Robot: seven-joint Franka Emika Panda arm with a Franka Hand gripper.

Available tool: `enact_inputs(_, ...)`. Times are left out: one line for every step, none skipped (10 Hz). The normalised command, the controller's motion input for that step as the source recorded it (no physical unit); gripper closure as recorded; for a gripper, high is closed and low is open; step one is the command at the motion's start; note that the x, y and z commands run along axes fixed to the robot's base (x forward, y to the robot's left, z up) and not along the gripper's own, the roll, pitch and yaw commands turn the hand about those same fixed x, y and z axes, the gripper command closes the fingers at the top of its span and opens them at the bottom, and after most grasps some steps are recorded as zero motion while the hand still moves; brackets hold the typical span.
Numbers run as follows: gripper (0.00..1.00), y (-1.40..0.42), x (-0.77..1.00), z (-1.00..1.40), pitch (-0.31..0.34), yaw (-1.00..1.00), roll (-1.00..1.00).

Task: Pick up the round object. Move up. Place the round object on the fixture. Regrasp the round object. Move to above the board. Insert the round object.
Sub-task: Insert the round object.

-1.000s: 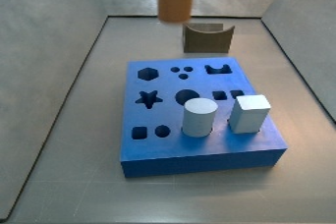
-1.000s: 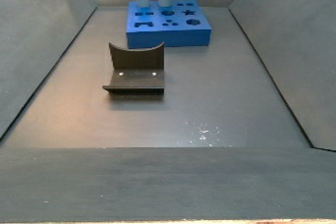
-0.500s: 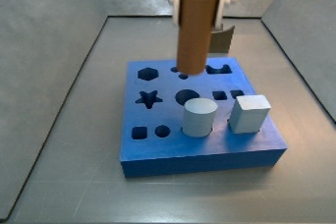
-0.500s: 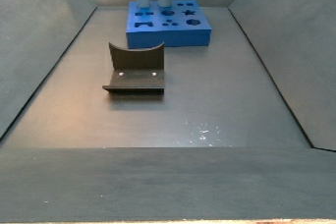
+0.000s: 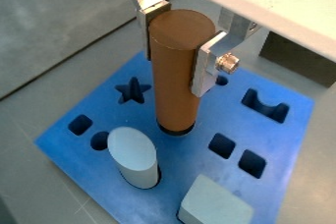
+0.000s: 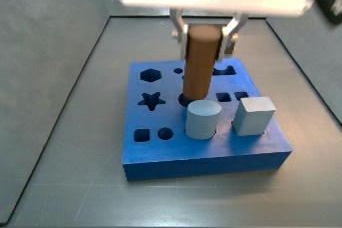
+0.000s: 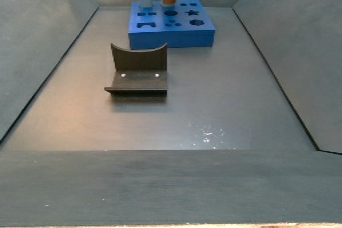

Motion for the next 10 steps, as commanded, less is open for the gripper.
enact_inputs(1.00,0.16,0.00,-0.45,0.000,-0.06,0.00)
enact_inputs(1.00,0.26,-0.03,-0.33,0.000,-0.09,-0.17)
enact_inputs(1.00,0.13,-0.07,-0.29,0.000,-0.09,-0.18)
enact_inputs(1.00,0.00,0.00,-0.37,0.000,-0.07,-0.27)
enact_inputs(1.00,0.00,0.00,-0.64,0.000,-0.07,-0.24)
enact_inputs(1.00,0.00,0.00,-0.90,0.000,-0.06,-0.07)
enact_inputs(1.00,0.00,0.00,-0.79,0.000,-0.05,-0.15)
enact_inputs(1.00,0.00,0.00,-0.44,-0.057,0.00,-0.48)
enact_inputs(1.00,0.00,0.00,-0.10,-0.023,0.00,-0.15)
enact_inputs(1.00,0.00,0.00,0.00,0.000,0.00,0.00)
